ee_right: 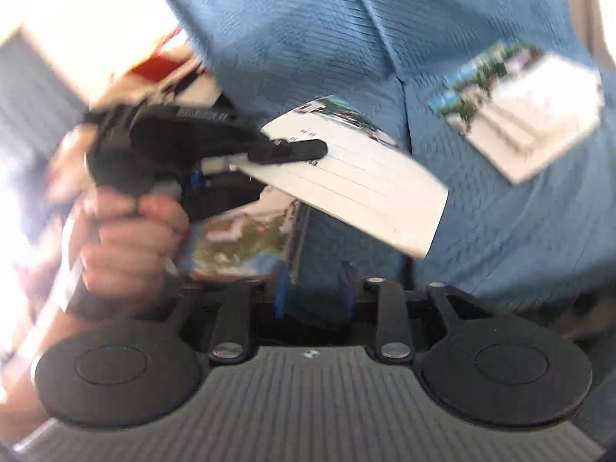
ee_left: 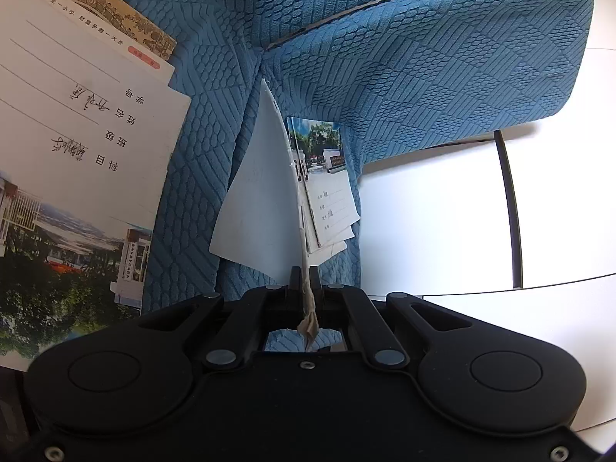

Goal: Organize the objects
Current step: 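Lift the booklets with the left gripper while the right gripper carries the card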

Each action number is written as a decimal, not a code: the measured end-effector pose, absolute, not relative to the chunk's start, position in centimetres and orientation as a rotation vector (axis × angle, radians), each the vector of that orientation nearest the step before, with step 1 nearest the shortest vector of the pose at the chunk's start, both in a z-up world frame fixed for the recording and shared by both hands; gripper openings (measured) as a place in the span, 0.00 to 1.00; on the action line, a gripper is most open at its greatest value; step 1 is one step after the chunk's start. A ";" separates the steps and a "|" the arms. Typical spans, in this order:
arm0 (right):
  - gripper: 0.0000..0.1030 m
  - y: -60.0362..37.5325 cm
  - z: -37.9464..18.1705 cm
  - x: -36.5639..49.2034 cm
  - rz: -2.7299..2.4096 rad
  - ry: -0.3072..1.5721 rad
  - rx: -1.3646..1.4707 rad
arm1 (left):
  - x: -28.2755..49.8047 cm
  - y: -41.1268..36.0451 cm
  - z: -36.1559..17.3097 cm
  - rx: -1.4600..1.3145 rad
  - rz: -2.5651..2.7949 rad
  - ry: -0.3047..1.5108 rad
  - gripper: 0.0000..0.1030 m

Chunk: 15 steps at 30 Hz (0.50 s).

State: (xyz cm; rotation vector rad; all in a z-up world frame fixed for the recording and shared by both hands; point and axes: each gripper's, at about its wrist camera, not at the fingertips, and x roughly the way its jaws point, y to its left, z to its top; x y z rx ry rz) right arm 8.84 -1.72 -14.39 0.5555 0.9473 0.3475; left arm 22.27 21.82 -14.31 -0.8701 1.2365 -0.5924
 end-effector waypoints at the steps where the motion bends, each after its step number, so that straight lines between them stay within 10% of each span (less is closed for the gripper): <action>1: 0.53 -2.0 -14.5 8.8 0.340 0.950 0.597 | 22.3 21.8 -14.3 -0.870 -0.593 1.237 0.00; 15: 0.73 -2.1 -18.5 9.3 0.223 0.933 1.192 | 22.4 22.1 -14.3 -0.868 -0.578 1.238 0.00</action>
